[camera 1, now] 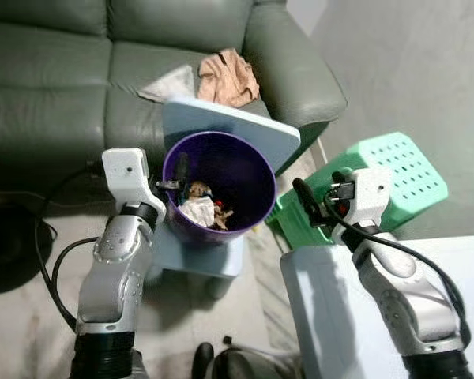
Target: Picking trash to rubbish bin
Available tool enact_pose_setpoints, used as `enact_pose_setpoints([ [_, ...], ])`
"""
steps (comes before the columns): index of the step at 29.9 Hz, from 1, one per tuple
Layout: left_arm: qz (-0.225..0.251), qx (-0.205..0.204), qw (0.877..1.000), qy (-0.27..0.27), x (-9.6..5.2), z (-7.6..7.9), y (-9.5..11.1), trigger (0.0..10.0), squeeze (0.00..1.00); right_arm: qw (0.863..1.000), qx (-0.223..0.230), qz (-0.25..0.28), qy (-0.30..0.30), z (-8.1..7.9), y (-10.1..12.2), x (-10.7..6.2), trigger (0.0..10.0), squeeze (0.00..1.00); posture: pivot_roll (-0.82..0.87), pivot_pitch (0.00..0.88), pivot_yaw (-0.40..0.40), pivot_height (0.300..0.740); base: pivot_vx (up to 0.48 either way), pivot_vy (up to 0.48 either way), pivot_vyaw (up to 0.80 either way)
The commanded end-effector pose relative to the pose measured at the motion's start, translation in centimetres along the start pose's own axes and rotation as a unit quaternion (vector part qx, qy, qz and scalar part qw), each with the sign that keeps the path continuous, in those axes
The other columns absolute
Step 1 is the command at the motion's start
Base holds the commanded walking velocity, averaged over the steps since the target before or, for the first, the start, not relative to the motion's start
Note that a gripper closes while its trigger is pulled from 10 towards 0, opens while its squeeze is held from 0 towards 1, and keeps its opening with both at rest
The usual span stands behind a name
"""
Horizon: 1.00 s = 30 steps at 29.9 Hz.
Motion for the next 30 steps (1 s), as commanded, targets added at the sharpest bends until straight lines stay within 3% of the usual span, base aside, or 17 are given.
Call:
enact_pose_setpoints([
  [1, -0.012, -0.004, 1.0, -0.007, -0.2, 0.9, -0.8, 10.0, 0.0, 1.0, -0.004, 0.002, -0.03, 1.1, -0.3, -0.2, 10.0, 0.0, 0.18, 0.043, -0.25, 0.74, 0.0, 0.0, 0.0],
  [2, -0.016, 0.0, 1.0, -0.004, -0.3, 1.0, -1.1, 10.0, 0.0, 1.0, 0.0, 0.008, -0.029, 0.8, -0.8, 0.0, 10.0, 0.0, 0.17, 0.007, -0.242, 0.74, 0.0, 0.0, 0.0],
  [9, -0.019, -0.006, 1.0, 0.011, -0.2, 1.0, -1.7, 10.0, 0.0, 0.999, 0.04, 0.004, 0.014, -1.8, -2.6, 0.9, 10.0, 0.0, 0.16, 0.0, -0.23, 0.74, 0.0, 0.0, 0.0],
  [16, -0.015, -0.013, 1.0, 0.022, 0.0, 1.2, -2.0, 10.0, 0.0, 0.998, 0.051, 0.025, 0.032, -3.6, -2.5, 1.6, 10.0, 0.0, 0.15, 0.0, -0.22, 0.74, 0.0, 0.0, 0.0],
  [19, -0.014, -0.02, 0.999, 0.023, 0.0, 1.5, -2.3, 10.0, 0.0, 0.993, 0.079, 0.025, 0.087, -4.8, -2.5, 1.5, 10.0, 0.0, 0.15, 0.0, -0.22, 0.74, 0.0, 0.0, 0.0],
  [21, -0.015, -0.022, 0.999, 0.023, -0.1, 1.7, -2.5, 10.0, 0.0, 0.991, 0.061, 0.012, 0.115, -5.6, -3.1, 1.3, 10.0, 0.0, 0.15, 0.0, -0.221, 0.74, 0.0, 0.0, 0.0],
  [24, -0.022, -0.016, 0.999, 0.016, -0.3, 2.1, -3.1, 10.0, 0.0, 0.981, 0.071, -0.028, 0.18, -7.0, -4.6, 0.5, 10.0, 0.0, 0.16, 0.0, -0.227, 0.74, 0.0, 0.0, 0.0],
  [26, -0.03, -0.013, 0.999, 0.008, -0.7, 2.3, -3.9, 10.0, 0.0, 0.961, 0.112, -0.05, 0.25, -8.4, -5.3, -0.7, 10.0, 0.0, 0.16, 0.0, -0.228, 0.74, 0.0, 0.0, 0.0],
  [28, -0.035, -0.005, 0.999, 0.003, -1.0, 2.3, -4.3, 10.0, 0.0, 0.951, 0.117, -0.058, 0.28, -9.1, -5.5, -1.2, 10.0, 0.0, 0.16, 0.0, -0.23, 0.74, 0.0, 0.0, 0.0],
  [30, -0.035, -0.003, 0.999, 0.002, -1.0, 2.3, -4.4, 10.0, 0.0, 0.95, 0.115, -0.061, 0.283, -9.2, -5.6, -1.3, 10.0, 0.0, 0.16, 0.0, -0.23, 0.74, 0.0, 0.0, 0.0],
])
Point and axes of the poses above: a point about 5 cm out from each wrist's last joint towards the gripper, its own x axis pointing out of the wrist towards the gripper, its own y axis along the axis of the wrist's last joint, z = x × y, the point moved 3 cm from there along x, pointing out of the wrist towards the gripper, and after that the axes turned 8 degrees about x, right-handed, at the moved point
